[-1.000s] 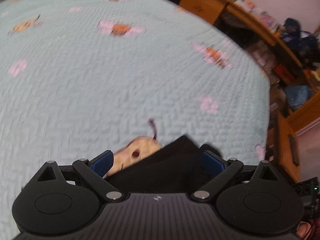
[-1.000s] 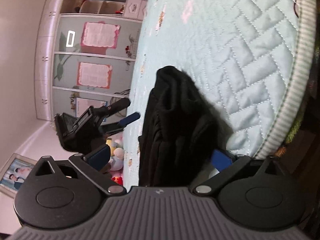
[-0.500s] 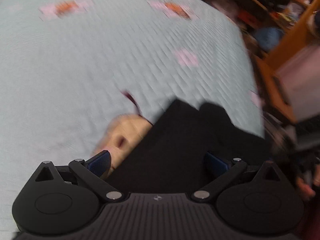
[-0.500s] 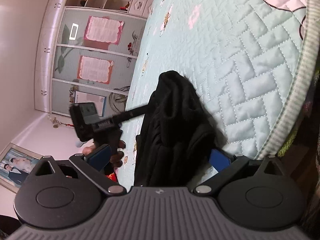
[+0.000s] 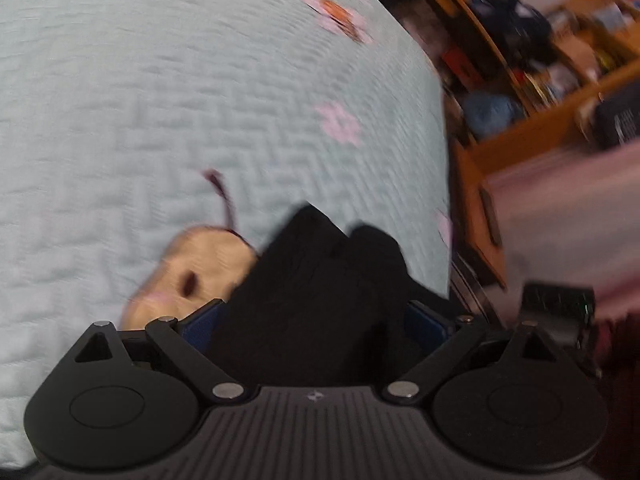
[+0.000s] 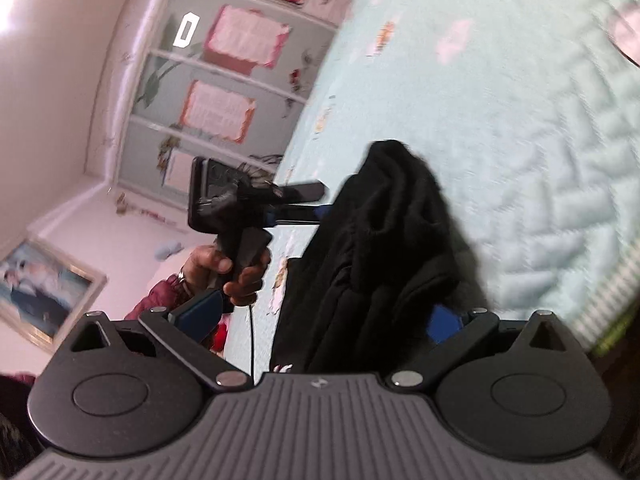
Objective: Fold clothes
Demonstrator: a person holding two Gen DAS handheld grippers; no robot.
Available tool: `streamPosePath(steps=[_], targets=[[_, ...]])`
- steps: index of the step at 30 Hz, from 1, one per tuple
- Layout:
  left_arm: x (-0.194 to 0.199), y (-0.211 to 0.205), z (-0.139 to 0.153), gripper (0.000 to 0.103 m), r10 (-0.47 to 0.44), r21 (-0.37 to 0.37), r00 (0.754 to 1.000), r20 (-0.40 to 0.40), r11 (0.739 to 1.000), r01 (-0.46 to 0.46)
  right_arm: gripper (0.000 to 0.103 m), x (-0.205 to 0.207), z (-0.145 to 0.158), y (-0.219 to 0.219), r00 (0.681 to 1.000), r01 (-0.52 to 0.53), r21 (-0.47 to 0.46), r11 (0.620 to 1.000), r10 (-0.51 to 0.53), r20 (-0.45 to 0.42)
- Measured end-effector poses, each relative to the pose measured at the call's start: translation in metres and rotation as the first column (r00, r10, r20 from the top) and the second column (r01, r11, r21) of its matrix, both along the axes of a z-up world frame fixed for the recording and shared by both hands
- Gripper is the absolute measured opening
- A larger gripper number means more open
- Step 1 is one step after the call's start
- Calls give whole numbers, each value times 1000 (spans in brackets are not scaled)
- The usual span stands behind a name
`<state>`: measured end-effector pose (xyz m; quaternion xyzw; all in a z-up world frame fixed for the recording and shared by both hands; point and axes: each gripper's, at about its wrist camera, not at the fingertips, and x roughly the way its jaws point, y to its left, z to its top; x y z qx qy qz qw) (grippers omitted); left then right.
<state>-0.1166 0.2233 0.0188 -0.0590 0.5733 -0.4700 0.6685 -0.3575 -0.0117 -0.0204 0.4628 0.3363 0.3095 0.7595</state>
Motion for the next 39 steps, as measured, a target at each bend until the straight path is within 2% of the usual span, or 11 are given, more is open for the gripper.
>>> streamPosePath(steps=[12, 13, 14, 15, 17, 22, 26, 30, 36, 37, 39], targets=[[-5, 10, -5, 42, 157, 43, 985, 74, 986, -160, 92, 13, -14, -2, 998, 22, -17, 1000, -24, -64], [-8, 11, -4, 36, 166, 50, 982, 89, 984, -171, 76, 15, -13, -1, 997, 19, -42, 999, -22, -72], [-11, 14, -1, 30, 175, 55, 979, 103, 982, -181, 38, 18, -14, -2, 995, 17, -71, 997, -24, -96], [-15, 18, 1, 27, 187, 58, 975, 116, 979, -195, 26, 22, -16, -3, 991, 9, -90, 996, -21, -129], [-22, 26, 7, 19, 214, 57, 966, 143, 973, -224, 26, 30, -15, -4, 987, -17, -124, 992, -3, -158], [-45, 57, 35, 11, 339, 29, 909, 241, 934, -355, 24, 46, 37, 24, 987, -102, -360, 927, 139, 77], [-69, 108, 69, 10, 517, -54, 792, 324, 846, -530, 23, 79, 81, 54, 907, -154, -542, 826, 336, 254], [-98, 168, 95, 10, 702, -146, 623, 346, 696, -703, 23, 132, 122, 101, 739, -198, -699, 687, 573, 354], [-115, 235, 89, 10, 872, -216, 379, 311, 453, -865, 23, 212, 150, 194, 507, -244, -799, 549, 775, 377], [-114, 244, 82, 10, 890, -210, 340, 304, 411, -887, 23, 223, 148, 212, 480, -250, -809, 533, 793, 374], [-103, 259, 62, 11, 925, -182, 286, 251, 336, -924, 29, 247, 134, 241, 495, -260, -817, 514, 798, 344]])
